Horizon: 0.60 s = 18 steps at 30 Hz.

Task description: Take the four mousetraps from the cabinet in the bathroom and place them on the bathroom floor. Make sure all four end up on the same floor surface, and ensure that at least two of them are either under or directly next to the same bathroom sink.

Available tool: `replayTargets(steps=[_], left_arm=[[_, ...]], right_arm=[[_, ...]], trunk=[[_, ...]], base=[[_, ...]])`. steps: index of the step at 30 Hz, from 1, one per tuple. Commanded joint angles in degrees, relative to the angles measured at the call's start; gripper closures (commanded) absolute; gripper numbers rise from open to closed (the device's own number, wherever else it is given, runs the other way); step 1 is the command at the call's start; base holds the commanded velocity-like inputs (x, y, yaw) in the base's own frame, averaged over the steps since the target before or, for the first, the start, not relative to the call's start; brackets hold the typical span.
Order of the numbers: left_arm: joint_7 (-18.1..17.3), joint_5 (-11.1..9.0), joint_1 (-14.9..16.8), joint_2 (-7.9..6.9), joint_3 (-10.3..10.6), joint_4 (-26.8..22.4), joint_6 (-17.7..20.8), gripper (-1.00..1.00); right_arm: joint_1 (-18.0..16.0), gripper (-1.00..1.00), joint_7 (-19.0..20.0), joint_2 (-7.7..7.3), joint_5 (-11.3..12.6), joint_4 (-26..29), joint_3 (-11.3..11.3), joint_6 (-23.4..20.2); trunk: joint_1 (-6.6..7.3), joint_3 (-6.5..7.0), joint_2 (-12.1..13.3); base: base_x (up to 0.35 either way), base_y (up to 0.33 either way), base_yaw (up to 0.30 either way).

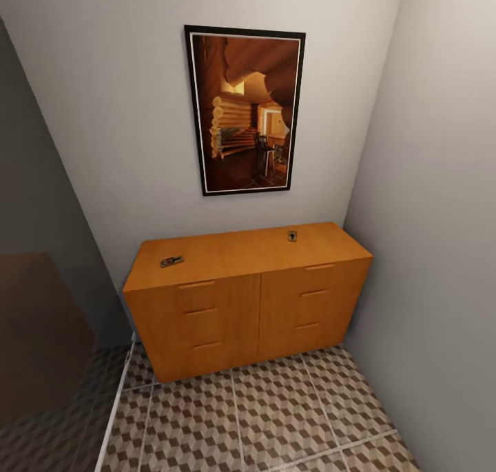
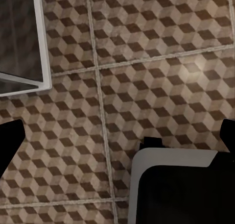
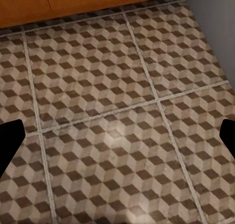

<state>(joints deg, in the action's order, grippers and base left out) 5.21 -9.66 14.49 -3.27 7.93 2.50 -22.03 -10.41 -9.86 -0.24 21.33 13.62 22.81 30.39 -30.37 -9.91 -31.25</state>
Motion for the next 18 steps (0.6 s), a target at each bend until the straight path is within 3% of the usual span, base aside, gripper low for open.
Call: replayTargets(steps=[1, 11, 14, 18], left_arm=[[0.07, -0.45, 0.10, 0.02, 0.50, 0.23, -0.35, -1.00], [0.12, -0.47, 0.10, 0.02, 0.50, 0.23, -0.31, -1.00], [0.47, -1.47, 0.92, -0.22, 1.47, -0.10, -1.28, -1.00], [-0.06, -2.19, 0.35, 0.08, 2.13, -0.32, -1.96, -1.00]], right_arm=[[-0.05, -1.00, -0.43, -0.03, 0.20, 0.00, 0.49, 0.11], [-0.05, -1.00, -0.26, -0.58, 0.15, -0.71, 0.49, 0.69], [-1.03, -1.00, 0.06, 0.40, -0.68, -1.67, 0.62, 1.00], [-2.32, -1.00, -0.34, 1.53, 0.10, -2.16, 0.65, 0.89]], trunk=[[-0.02, -0.10, -0.09], [-0.02, -0.10, -0.09], [-0.02, -0.10, -0.09], [-0.02, -0.10, -0.09]], base=[[0.009, 0.000, 0.000], [0.002, 0.000, 0.000], [0.000, 0.000, 0.000], [0.000, 0.000, 0.000]])
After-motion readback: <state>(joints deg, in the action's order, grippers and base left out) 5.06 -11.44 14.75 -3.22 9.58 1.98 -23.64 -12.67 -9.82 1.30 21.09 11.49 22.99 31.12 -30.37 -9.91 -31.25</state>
